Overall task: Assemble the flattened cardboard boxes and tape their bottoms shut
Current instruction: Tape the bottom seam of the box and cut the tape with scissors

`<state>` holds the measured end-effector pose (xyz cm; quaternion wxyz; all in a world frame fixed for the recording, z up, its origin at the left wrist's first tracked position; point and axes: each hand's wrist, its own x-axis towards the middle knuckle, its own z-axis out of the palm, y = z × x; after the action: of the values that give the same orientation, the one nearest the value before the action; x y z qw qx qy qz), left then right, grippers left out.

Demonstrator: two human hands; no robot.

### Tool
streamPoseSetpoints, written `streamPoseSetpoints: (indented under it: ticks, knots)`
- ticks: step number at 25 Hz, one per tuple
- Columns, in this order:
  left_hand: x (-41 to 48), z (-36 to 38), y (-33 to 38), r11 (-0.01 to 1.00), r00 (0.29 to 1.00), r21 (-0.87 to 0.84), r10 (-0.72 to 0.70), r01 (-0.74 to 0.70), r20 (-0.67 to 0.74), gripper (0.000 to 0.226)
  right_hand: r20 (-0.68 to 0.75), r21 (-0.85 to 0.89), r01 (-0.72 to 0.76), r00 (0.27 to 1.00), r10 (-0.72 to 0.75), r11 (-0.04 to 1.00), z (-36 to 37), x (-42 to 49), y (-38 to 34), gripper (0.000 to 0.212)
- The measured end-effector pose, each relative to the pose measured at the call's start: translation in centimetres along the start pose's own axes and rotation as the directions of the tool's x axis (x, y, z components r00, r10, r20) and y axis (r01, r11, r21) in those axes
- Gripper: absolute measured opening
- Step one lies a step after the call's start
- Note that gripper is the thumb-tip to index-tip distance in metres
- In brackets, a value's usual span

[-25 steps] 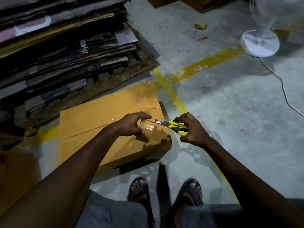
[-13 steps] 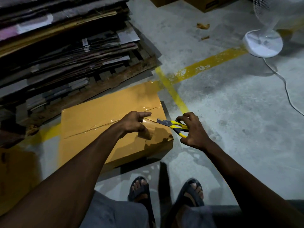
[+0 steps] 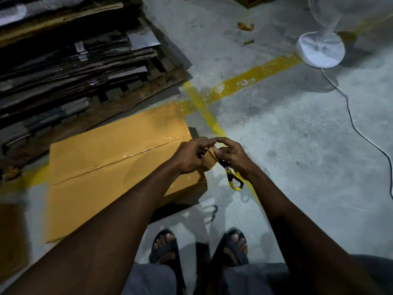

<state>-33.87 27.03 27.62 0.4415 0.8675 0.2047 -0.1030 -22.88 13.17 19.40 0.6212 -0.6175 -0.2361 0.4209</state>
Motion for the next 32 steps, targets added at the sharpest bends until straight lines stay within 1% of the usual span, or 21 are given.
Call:
streamPoseSetpoints:
  ticks: [2, 4, 6, 8, 10, 12, 13, 14, 15, 16, 18, 19, 20, 21, 23, 25, 26, 27, 28, 30, 32]
  knots:
    - [0.6, 0.1, 0.0, 0.999, 0.998, -0.036, 0.027, -0.029, -0.050, 0.070, -0.083, 0.026, -0.040, 0.996, 0.042, 0.999, -1.2, 0.1, 0.6, 0.038]
    - [1.2, -0.1, -0.6, 0.999, 0.997, 0.040, 0.014, -0.011, -0.078, 0.074, -0.254, -0.005, -0.106, 0.962, 0.101, 0.994, -2.7, 0.3, 2.4, 0.035]
    - [1.6, -0.1, -1.5, 0.979, 0.998, 0.197, -0.038, 0.048, -0.054, 0.074, -0.440, -0.227, -0.228, 0.891, 0.109, 0.947, -4.9, 0.7, 5.2, 0.037]
    - [1.7, 0.6, -2.4, 0.943, 0.998, 0.329, -0.059, 0.056, 0.001, 0.074, -0.543, -0.482, -0.402, 0.834, 0.094, 0.779, -7.1, 0.7, 7.7, 0.042]
    - [2.3, 1.4, -3.3, 0.929, 0.997, 0.368, -0.062, 0.043, 0.041, 0.073, -0.581, -0.618, -0.535, 0.804, 0.123, 0.577, -8.7, 0.6, 10.0, 0.044]
    - [3.8, 1.8, -4.4, 0.919, 0.998, 0.394, -0.040, 0.016, 0.051, 0.070, -0.592, -0.739, -0.585, 0.801, 0.095, 0.334, -9.7, 0.8, 12.2, 0.038]
    - [4.8, 2.0, -5.2, 0.911, 0.999, 0.413, -0.026, 0.004, 0.047, 0.069, -0.577, -0.793, -0.573, 0.815, 0.048, 0.206, -10.1, 1.1, 13.2, 0.031]
    - [5.8, 2.2, -5.9, 0.899, 0.999, 0.438, -0.017, -0.004, 0.045, 0.069, -0.551, -0.829, -0.547, 0.835, -0.003, 0.113, -10.4, 1.6, 14.2, 0.026]
    - [6.6, 2.4, -6.6, 0.882, 0.999, 0.471, -0.012, -0.007, 0.036, 0.068, -0.515, -0.857, -0.512, 0.856, -0.046, 0.063, -10.6, 2.2, 14.8, 0.022]
    - [7.2, 2.5, -7.2, 0.861, 1.000, 0.509, -0.012, -0.002, 0.024, 0.068, -0.478, -0.878, -0.477, 0.877, -0.051, 0.030, -10.5, 3.1, 15.3, 0.019]
    - [8.2, 2.9, -8.6, 0.810, 1.000, 0.586, -0.023, 0.021, -0.004, 0.070, -0.402, -0.910, -0.403, 0.915, -0.029, -0.097, -10.7, 5.6, 16.1, 0.014]
    - [8.5, 3.1, -9.3, 0.790, 0.999, 0.611, -0.039, 0.041, -0.017, 0.072, -0.359, -0.923, -0.353, 0.933, 0.011, -0.155, -10.8, 6.9, 16.7, 0.015]
    - [8.5, 3.2, -10.0, 0.781, 0.997, 0.620, -0.071, 0.071, -0.025, 0.074, -0.332, -0.929, -0.306, 0.937, 0.105, -0.207, -10.7, 8.0, 17.2, 0.017]
    - [8.5, 3.4, -10.6, 0.779, 0.994, 0.618, -0.103, 0.101, -0.033, 0.076, -0.331, -0.922, -0.270, 0.922, 0.203, -0.279, -10.5, 9.0, 17.9, 0.015]
    - [8.4, 3.9, -11.8, 0.770, 0.992, 0.626, -0.119, 0.124, -0.050, 0.077, -0.354, -0.875, -0.195, 0.882, 0.310, -0.444, -9.4, 9.3, 18.4, 0.010]
    - [8.4, 4.5, -12.7, 0.759, 0.994, 0.642, -0.094, 0.111, -0.060, 0.073, -0.377, -0.769, -0.084, 0.860, 0.345, -0.634, -7.7, 8.6, 18.8, 0.019]
    - [8.4, 4.7, -13.1, 0.755, 0.994, 0.647, -0.087, 0.107, -0.064, 0.071, -0.320, -0.702, -0.028, 0.905, 0.280, -0.712, -7.3, 8.6, 19.4, 0.026]
    - [8.4, 4.8, -13.3, 0.754, 0.995, 0.649, -0.081, 0.104, -0.066, 0.069, -0.254, -0.649, -0.004, 0.944, 0.212, -0.761, -7.4, 8.7, 20.2, 0.031]
    - [8.4, 4.9, -13.4, 0.754, 0.995, 0.648, -0.077, 0.102, -0.067, 0.069, -0.244, -0.638, -0.001, 0.949, 0.200, -0.770, -7.4, 8.7, 20.5, 0.035]
    - [8.4, 5.1, -13.6, 0.761, 0.995, 0.641, -0.072, 0.099, -0.069, 0.066, -0.264, -0.659, -0.032, 0.945, 0.191, -0.752, -7.3, 8.7, 20.7, 0.038]
    - [8.3, 5.0, -13.7, 0.769, 0.996, 0.633, -0.066, 0.091, -0.063, 0.067, -0.359, -0.704, -0.140, 0.916, 0.178, -0.696, -6.9, 8.6, 20.5, 0.038]
